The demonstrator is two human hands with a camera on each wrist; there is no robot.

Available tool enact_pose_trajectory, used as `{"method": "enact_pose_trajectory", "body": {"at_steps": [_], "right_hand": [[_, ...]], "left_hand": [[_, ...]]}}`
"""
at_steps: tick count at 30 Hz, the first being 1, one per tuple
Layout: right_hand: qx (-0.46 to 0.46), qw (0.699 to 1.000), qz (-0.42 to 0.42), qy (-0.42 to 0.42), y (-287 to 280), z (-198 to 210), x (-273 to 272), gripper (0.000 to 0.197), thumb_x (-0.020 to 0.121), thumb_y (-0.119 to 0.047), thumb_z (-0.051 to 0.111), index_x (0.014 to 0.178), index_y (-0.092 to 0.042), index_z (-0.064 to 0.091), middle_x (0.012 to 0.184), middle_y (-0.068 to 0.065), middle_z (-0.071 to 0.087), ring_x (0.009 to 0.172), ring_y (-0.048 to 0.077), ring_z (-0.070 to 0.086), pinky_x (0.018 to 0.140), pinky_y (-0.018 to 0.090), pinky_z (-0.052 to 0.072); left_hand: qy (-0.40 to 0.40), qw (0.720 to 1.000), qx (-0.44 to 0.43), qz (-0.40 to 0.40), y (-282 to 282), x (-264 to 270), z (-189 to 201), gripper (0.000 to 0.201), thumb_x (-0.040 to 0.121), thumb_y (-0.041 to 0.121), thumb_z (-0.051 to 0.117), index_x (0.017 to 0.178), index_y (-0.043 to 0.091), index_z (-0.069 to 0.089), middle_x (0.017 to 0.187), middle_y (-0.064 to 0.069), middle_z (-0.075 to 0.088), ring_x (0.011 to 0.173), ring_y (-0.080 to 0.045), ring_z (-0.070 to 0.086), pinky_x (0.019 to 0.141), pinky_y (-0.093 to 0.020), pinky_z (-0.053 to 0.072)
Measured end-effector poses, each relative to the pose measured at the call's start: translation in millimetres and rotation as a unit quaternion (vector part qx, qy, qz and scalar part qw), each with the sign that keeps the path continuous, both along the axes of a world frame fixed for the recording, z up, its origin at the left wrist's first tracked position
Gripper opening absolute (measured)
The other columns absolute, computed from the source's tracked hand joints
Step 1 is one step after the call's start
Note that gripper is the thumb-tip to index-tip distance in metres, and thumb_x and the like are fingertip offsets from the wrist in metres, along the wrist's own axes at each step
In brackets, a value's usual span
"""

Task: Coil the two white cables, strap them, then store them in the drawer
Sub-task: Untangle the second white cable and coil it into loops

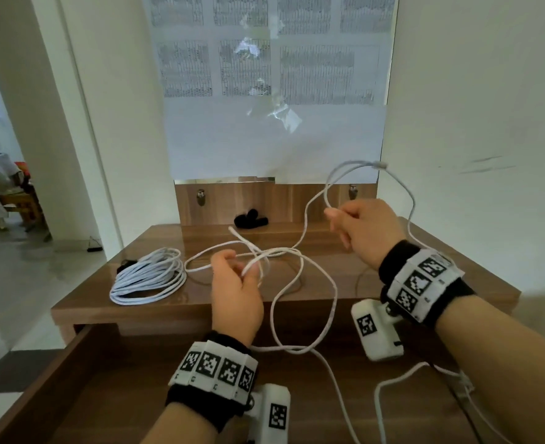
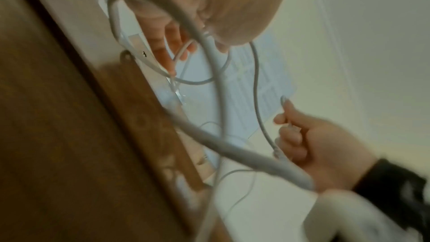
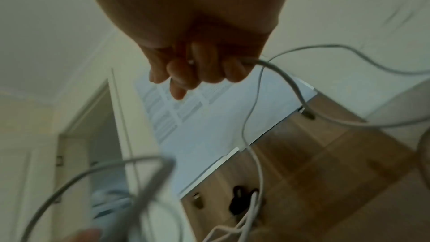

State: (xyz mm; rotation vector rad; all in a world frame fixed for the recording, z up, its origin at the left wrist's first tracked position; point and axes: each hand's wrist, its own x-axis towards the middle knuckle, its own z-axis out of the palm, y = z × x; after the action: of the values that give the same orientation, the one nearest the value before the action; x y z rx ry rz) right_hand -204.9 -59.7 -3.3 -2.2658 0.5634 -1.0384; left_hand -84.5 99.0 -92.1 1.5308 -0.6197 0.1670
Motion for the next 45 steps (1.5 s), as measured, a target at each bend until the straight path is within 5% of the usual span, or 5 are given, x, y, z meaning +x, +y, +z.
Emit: {"method": "enact_pose_trajectory", "body": {"at_steps": [4,16,23,29,45], "right_hand": [[-0.02,0.998,0.053,0.015,20.9,-20.4,3.2,0.033,0.097,-0.029,0.052,0.071,-0.013,0.065,0.059,-0.005,0.053,0.055,0.01,0.049,0.064,0.032,0.047],[0.144,0.952,0.269,0.018,35.1,-67.7,4.9,0.025,0.096,-0.016,0.055,0.091,-0.026,0.077,0.054,0.008,0.054,0.048,0.018,0.044,0.049,0.022,0.038],[0.091,0.958,0.259,0.078,33.7,-72.5,3.1,0.021,0.096,-0.02,0.055,0.095,-0.02,0.076,0.055,0.003,0.06,0.044,0.007,0.047,0.049,0.018,0.039],[0.007,0.98,0.157,0.122,15.5,-66.2,-4.5,0.017,0.083,-0.044,0.065,0.075,-0.032,0.074,0.069,-0.005,0.069,0.066,0.007,0.06,0.064,0.018,0.05],[0.047,0.988,0.145,-0.036,16.2,-42.9,-9.7,0.021,0.095,-0.02,0.054,0.099,-0.029,0.073,0.098,-0.008,0.073,0.096,0.001,0.063,0.088,0.022,0.049]], "left_hand": [[-0.034,0.989,-0.142,-0.021,7.2,-6.9,16.3,0.064,0.079,-0.018,0.056,0.126,0.024,0.042,0.116,0.005,0.051,0.104,0.009,0.053,0.09,-0.022,0.05],[-0.15,0.981,0.08,-0.091,-7.3,-11.3,3.7,0.032,0.085,0.072,0.045,0.108,0.057,0.062,0.106,0.015,0.07,0.11,-0.015,0.062,0.097,-0.053,0.046],[-0.078,0.991,0.033,-0.105,-6.5,-22.8,12.6,0.022,0.097,0.014,0.055,0.084,0.016,0.072,0.081,0.003,0.071,0.075,-0.002,0.065,0.063,-0.011,0.048],[0.029,0.982,-0.123,-0.142,2.1,-9.3,13.5,0.02,0.1,0.005,0.047,0.106,0.005,0.066,0.079,-0.011,0.073,0.076,-0.028,0.072,0.076,-0.043,0.059],[-0.018,0.985,-0.082,-0.15,-12.6,-33.3,48.8,0.023,0.102,0.013,0.048,0.1,0.007,0.071,0.061,-0.006,0.064,0.049,-0.013,0.053,0.054,-0.023,0.048]]}}
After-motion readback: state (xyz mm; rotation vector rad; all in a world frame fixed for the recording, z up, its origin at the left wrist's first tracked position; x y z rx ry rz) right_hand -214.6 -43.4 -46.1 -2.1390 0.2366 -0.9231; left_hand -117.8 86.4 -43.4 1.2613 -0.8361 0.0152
